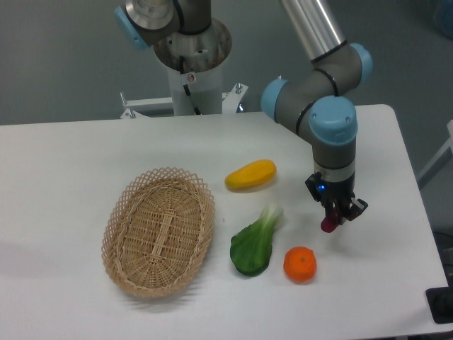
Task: Place the sweet potato on the table
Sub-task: 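Lower the held purple sweet potato toward the table with the gripper, then open the gripper to release the sweet potato and lift away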
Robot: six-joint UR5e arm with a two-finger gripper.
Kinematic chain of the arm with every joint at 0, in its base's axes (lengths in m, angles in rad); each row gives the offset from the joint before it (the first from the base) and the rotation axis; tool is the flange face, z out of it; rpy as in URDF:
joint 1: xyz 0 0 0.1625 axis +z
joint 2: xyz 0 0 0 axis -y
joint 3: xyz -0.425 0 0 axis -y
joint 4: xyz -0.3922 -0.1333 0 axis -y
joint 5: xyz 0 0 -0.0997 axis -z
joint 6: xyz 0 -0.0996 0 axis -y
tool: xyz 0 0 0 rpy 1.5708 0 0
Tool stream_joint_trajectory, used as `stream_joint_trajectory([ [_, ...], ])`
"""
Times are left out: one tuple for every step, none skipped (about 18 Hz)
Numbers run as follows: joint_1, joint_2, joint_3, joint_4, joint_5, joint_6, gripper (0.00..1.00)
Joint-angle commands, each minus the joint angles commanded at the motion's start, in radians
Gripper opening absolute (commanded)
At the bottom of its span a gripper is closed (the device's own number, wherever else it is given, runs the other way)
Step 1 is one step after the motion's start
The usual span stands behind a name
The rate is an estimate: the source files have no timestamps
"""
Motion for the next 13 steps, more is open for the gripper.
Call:
stream_joint_trajectory([
  [0.000,-0.009,0.003,0.000,0.000,0.000,0.22],
  [0.002,-0.014,0.003,0.000,0.000,0.000,0.22],
  [0.002,-0.015,0.002,0.000,0.000,0.000,0.22],
  [0.003,-0.018,0.000,0.002,0.002,-0.002,0.22],
  [0.003,-0.025,-0.003,0.002,0.002,-0.002,0.22],
  [0.002,-0.025,-0.005,0.000,0.002,-0.002,0.23],
  [0.003,-0.025,-0.008,0.000,0.003,-0.002,0.24],
  [0.003,-0.025,-0.011,0.000,0.002,-0.002,0.25],
  [0.002,-0.026,-0.011,0.000,0.003,-0.003,0.26],
  [0.003,-0.026,-0.011,0.000,0.003,-0.003,0.27],
  [0.003,-0.026,-0.011,0.000,0.002,-0.003,0.31],
  [0.003,-0.025,-0.009,0.000,0.002,-0.005,0.52],
  [0.003,-0.025,-0.006,0.000,0.002,-0.005,0.85],
])
